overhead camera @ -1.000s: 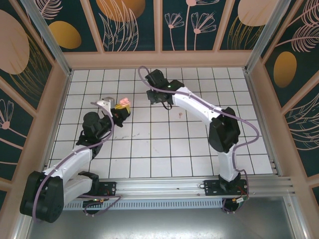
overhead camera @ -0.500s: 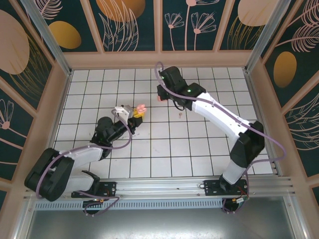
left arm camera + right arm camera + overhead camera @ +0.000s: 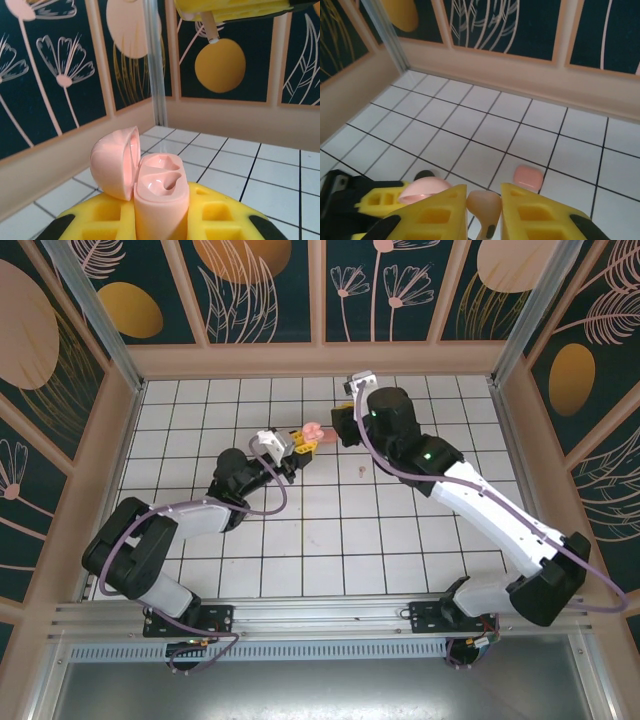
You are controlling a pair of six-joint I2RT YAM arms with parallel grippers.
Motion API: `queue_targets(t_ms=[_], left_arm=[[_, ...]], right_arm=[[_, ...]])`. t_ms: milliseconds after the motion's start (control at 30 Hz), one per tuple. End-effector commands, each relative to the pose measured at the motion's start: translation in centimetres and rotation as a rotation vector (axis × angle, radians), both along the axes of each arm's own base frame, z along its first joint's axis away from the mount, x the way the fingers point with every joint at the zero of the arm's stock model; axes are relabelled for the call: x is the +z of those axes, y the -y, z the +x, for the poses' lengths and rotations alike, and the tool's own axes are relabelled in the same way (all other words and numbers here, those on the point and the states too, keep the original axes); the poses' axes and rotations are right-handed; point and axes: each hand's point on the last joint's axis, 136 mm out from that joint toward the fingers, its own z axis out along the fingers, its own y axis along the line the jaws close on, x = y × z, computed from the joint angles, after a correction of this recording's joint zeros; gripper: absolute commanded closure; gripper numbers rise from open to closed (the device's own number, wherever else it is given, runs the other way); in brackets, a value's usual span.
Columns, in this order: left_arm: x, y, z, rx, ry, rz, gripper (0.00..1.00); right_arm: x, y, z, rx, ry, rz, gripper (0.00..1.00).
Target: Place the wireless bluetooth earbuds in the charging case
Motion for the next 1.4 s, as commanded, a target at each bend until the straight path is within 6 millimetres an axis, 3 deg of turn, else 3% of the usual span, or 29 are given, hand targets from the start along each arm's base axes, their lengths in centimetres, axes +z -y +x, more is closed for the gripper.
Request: queue_targets(t_ms=[0, 467, 1367], left_arm=[[2.9, 1.0, -0.7, -0.059, 0.107, -0.032, 1.0], [4.1, 2.0, -1.5, -0.114, 0.111, -0.043, 1.0], [5.3, 2.0, -1.7, -0.12, 0.112, -0.054, 1.0]], right_arm=[[2.5, -0.8, -1.1, 0.077, 0.08, 0.075, 0.79], [1.3, -3.6, -1.7, 0.15, 0.048, 0.094, 0.79], [-1.6, -3.9, -1.5, 0.142, -0.021, 0.061, 0.81]])
